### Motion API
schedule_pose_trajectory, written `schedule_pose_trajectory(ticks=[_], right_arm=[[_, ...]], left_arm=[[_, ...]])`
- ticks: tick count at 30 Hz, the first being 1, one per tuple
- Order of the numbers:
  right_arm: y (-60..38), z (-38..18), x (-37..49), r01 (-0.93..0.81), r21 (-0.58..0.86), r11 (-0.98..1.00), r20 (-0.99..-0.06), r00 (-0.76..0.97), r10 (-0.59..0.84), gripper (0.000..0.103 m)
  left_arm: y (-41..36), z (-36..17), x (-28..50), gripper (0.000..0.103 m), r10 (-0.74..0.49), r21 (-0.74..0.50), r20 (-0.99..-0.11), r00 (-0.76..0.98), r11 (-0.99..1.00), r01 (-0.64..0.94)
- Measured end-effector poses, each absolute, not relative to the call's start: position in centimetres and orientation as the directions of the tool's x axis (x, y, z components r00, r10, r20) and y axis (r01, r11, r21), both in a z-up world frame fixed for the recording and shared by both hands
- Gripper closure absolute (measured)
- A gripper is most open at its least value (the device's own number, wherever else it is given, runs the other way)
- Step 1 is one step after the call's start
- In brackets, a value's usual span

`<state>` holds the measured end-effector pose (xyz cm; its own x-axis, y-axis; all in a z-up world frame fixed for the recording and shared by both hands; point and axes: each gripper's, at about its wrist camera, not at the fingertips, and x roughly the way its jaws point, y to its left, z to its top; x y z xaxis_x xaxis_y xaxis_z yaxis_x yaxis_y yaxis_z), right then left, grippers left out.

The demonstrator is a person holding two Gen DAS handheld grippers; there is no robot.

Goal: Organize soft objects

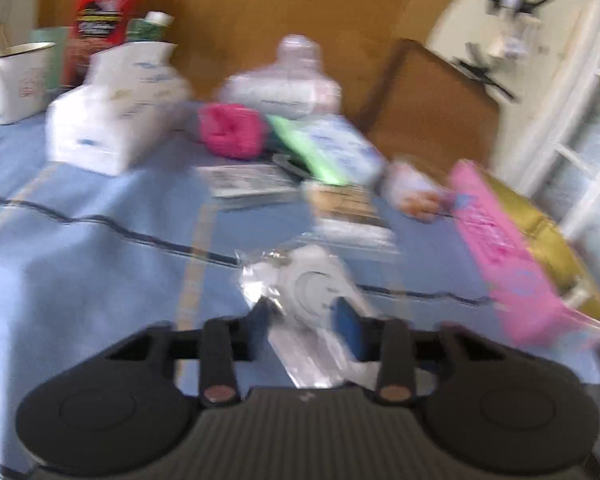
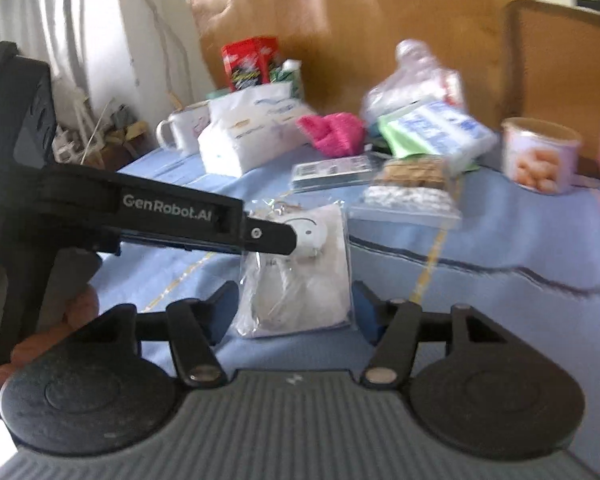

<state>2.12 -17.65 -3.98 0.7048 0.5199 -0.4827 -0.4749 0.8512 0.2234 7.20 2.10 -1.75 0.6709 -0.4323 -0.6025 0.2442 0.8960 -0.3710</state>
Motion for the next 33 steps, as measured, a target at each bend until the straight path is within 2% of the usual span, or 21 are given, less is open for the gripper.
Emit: schedule_pose_trajectory(ticks=[1,2,3,7,14,17,19,22,27,30,33], right_arm=[[-17.9,-3.7,1.6,-0.459,0.217,0.862,-0.466,0.727,0.504,0.044],[-18.3,-3.4,1.0,-0.444,0.205,0.872,-0.447,0.75,0.487,0.065],[-18.7,-3.0,0.6,-0.426,0.19,0.885,-0.431,0.773,0.465,0.069],[-21.8,-1.5,-0.4,-0.335,0.206,0.92,-0.36,0.848,0.389,0.069],[-28.2,0.5,-2.5,-0.133,0.196,0.972,-0.242,0.953,0.18,0.07],[-31.5,0.4,-2.7,-0.024,0.217,0.976,-0.232,0.97,0.075,0.07],[-33.8,-0.1,-2.4,0.045,0.233,0.972,-0.248,0.969,0.014,0.069],[-36.4,-1.2,-1.5,0.17,0.208,0.963,-0.296,0.95,-0.104,0.066],[-39.1,-2.3,-1.6,0.27,0.169,0.948,-0.3,0.93,-0.211,0.065],[-40.9,-2.3,-1.3,0.316,0.236,0.919,-0.307,0.921,-0.238,0.064],[-40.3,-1.2,-2.2,0.27,0.287,0.919,-0.242,0.949,-0.203,0.064]], left_arm=[[1.4,-1.0,6.8,0.071,-0.43,-0.353,-0.593,0.681,0.899,0.26],[0.6,-0.3,6.5,0.072,-0.413,-0.32,-0.581,0.702,0.908,0.269],[-0.1,0.5,6.4,0.072,-0.423,-0.307,-0.563,0.71,0.905,0.296],[-3.5,4.1,6.9,0.072,-0.531,-0.328,-0.486,0.694,0.847,0.418],[-13.6,8.7,6.8,0.072,-0.664,-0.233,-0.396,0.634,0.741,0.63],[-18.2,8.5,8.1,0.068,-0.682,-0.22,-0.42,0.599,0.716,0.662],[-21.1,7.9,8.6,0.061,-0.671,-0.192,-0.45,0.589,0.717,0.67],[-23.6,6.6,9.3,0.06,-0.642,-0.161,-0.498,0.583,0.73,0.665],[-21.4,6.0,8.9,0.06,-0.649,-0.197,-0.503,0.571,0.729,0.655],[-17.3,6.2,8.2,0.057,-0.634,-0.186,-0.479,0.607,0.749,0.636],[-11.0,5.5,7.8,0.053,-0.59,-0.195,-0.449,0.671,0.797,0.571]])
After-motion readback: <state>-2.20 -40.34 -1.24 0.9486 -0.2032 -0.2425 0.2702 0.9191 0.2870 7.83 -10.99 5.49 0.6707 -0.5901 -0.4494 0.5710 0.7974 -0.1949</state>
